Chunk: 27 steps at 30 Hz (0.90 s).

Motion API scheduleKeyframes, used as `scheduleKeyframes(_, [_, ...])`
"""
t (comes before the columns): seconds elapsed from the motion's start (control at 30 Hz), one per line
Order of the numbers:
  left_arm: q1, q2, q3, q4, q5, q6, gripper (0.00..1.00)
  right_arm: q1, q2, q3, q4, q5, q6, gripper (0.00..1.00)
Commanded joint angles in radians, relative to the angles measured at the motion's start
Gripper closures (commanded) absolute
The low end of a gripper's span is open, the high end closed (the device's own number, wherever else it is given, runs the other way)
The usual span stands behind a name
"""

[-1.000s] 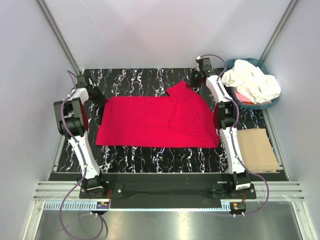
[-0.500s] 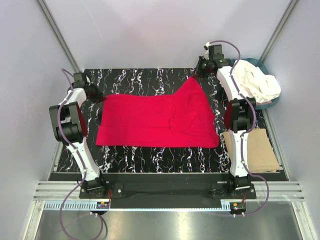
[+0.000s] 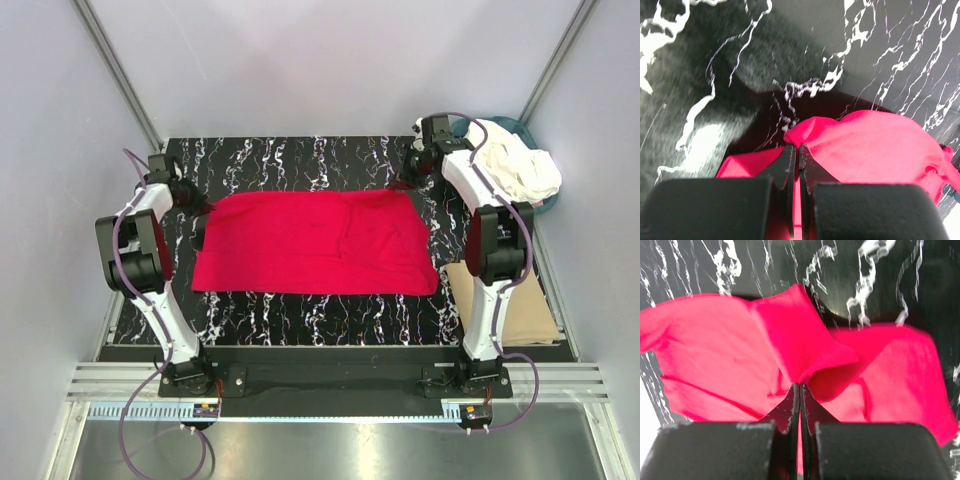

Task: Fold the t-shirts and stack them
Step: Fold the tshirt

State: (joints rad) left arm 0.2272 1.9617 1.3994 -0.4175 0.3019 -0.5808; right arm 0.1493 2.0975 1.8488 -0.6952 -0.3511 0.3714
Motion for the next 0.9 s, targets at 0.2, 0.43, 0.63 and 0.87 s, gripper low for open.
scheduleKeyframes(0.2, [0.001, -0.147, -0.073, -0.007, -0.061, 0.039, 1.00, -0.017, -0.264, -0.226, 0.066, 0.034, 0.012, 1.00])
scheduleKeyframes(0.43, [0.003, -0.173, -0.091, -0.035, -0.080, 0.058, 1.00, -0.027, -0.372, -0.385, 0.068, 0.032, 0.000, 1.00])
scheduleKeyframes(0.63, [0.006, -0.198, -0.132, -0.049, -0.107, 0.065, 1.00, -0.040, -0.439, -0.488, 0.069, 0.032, -0.019, 1.00])
scheduleKeyframes(0.87, [0.027, -0.227, -0.198, -0.064, -0.148, 0.067, 1.00, -0.045, -0.488, -0.580, 0.071, 0.029, -0.025, 1.00])
